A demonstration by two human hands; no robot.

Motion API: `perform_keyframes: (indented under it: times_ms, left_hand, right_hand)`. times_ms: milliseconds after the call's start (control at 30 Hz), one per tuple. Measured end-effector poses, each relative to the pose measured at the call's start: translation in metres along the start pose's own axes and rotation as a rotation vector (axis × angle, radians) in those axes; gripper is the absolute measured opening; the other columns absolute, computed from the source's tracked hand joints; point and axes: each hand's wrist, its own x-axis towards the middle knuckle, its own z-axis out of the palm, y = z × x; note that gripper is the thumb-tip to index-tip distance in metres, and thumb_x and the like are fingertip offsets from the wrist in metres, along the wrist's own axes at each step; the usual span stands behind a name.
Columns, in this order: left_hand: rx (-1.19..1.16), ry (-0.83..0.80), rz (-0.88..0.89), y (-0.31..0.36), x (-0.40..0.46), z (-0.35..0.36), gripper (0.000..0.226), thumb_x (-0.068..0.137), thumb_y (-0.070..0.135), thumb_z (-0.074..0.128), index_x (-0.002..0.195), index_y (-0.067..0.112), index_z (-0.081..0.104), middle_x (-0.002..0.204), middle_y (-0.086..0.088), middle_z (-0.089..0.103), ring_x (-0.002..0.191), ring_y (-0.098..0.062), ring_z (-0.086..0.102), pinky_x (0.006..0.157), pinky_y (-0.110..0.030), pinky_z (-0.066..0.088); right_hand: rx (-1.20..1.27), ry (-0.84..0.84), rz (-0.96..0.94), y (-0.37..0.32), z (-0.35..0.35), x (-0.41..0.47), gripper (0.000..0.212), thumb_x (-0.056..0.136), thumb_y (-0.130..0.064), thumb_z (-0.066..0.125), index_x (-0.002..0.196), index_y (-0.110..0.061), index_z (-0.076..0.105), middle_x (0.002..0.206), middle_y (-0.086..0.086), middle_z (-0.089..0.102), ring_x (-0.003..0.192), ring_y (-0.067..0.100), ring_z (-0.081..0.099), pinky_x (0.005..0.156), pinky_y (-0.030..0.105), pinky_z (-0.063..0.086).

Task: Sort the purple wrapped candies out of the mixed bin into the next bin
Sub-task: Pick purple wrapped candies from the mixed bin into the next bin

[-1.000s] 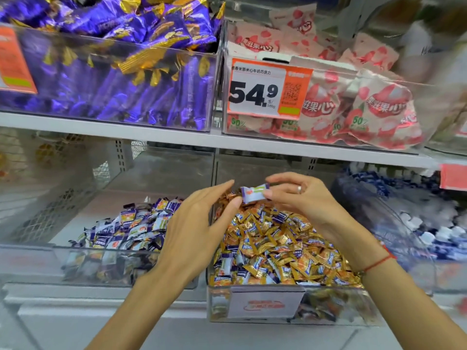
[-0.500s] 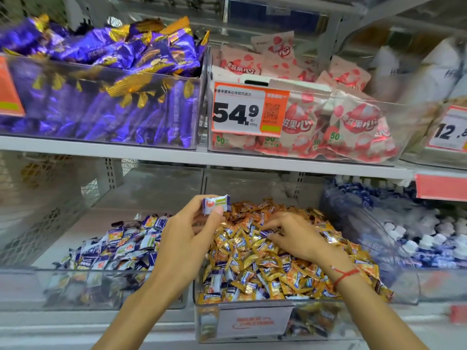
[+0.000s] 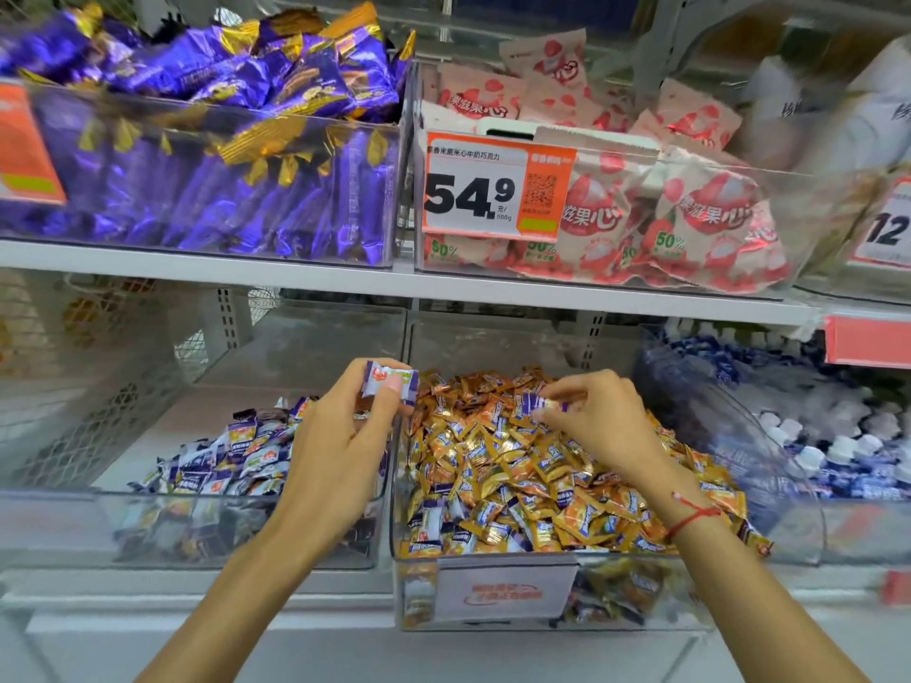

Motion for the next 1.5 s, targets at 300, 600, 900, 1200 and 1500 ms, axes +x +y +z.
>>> perform_keyframes:
  times_ms: [300, 600, 900, 1200, 1500]
  left_hand:
    - [-0.097, -0.05, -0.099, 0.007, -0.004, 0.011, 0.031, 0.1, 0.042, 0.032, 0.114, 0.037, 0.059, 0.101, 0.016, 0.065, 0.091, 0.004, 0.058, 0.076, -0.017, 0.043]
    - [0.216, 0.144, -0.016, -0.007, 0.001, -0.011, 0.019, 0.099, 0.036, 0.043, 0.117, 0.036, 0.05, 0.091, 0.018, 0.06, 0.068, 0.003, 0.054, 0.061, -0.022, 0.037]
    - [0.554, -0.183, -0.102, -0.028, -0.002, -0.014, 0.056, 0.094, 0.053, 0.026, 0.141, 0.028, 0.045, 0.151, 0.011, 0.037, 0.139, -0.008, 0.029, 0.111, -0.028, 0.024]
    - [0.333, -0.264, -0.146, -0.01, -0.011, -0.01, 0.051, 0.093, 0.052, 0.045, 0.142, 0.042, 0.037, 0.139, 0.019, 0.045, 0.111, -0.007, 0.055, 0.094, -0.027, 0.043]
    - [0.455, -0.198, -0.04, -0.017, -0.011, -0.004, 0.043, 0.096, 0.045, 0.045, 0.138, 0.039, 0.042, 0.144, 0.022, 0.039, 0.131, 0.001, 0.035, 0.104, -0.025, 0.032]
  right_hand:
    - [0.749, -0.075, -0.26, -0.089, 0.018, -0.041, 0.026, 0.069, -0.013, 0.085, 0.086, -0.031, 0.076, 0.095, -0.005, 0.062, 0.076, 0.01, 0.065, 0.07, 0.026, 0.057]
    - [0.548, -0.314, -0.226, -0.069, 0.021, -0.023, 0.031, 0.082, -0.012, 0.075, 0.109, -0.024, 0.066, 0.103, -0.007, 0.068, 0.082, 0.007, 0.068, 0.079, 0.025, 0.057]
    - [-0.702, -0.65, -0.574, -0.07, 0.076, -0.024, 0.067, 0.079, -0.063, 0.063, 0.111, -0.006, 0.052, 0.106, 0.014, 0.059, 0.098, 0.032, 0.056, 0.068, 0.035, 0.037]
    - [-0.119, -0.608, -0.292, -0.041, 0.055, 0.012, 0.023, 0.075, -0.034, 0.08, 0.096, -0.025, 0.075, 0.087, 0.009, 0.07, 0.081, 0.026, 0.061, 0.072, 0.034, 0.048]
    - [0.227, -0.272, -0.027, 0.005, 0.015, 0.006, 0.028, 0.083, -0.025, 0.075, 0.11, -0.02, 0.072, 0.11, -0.005, 0.068, 0.099, 0.009, 0.063, 0.088, 0.026, 0.052]
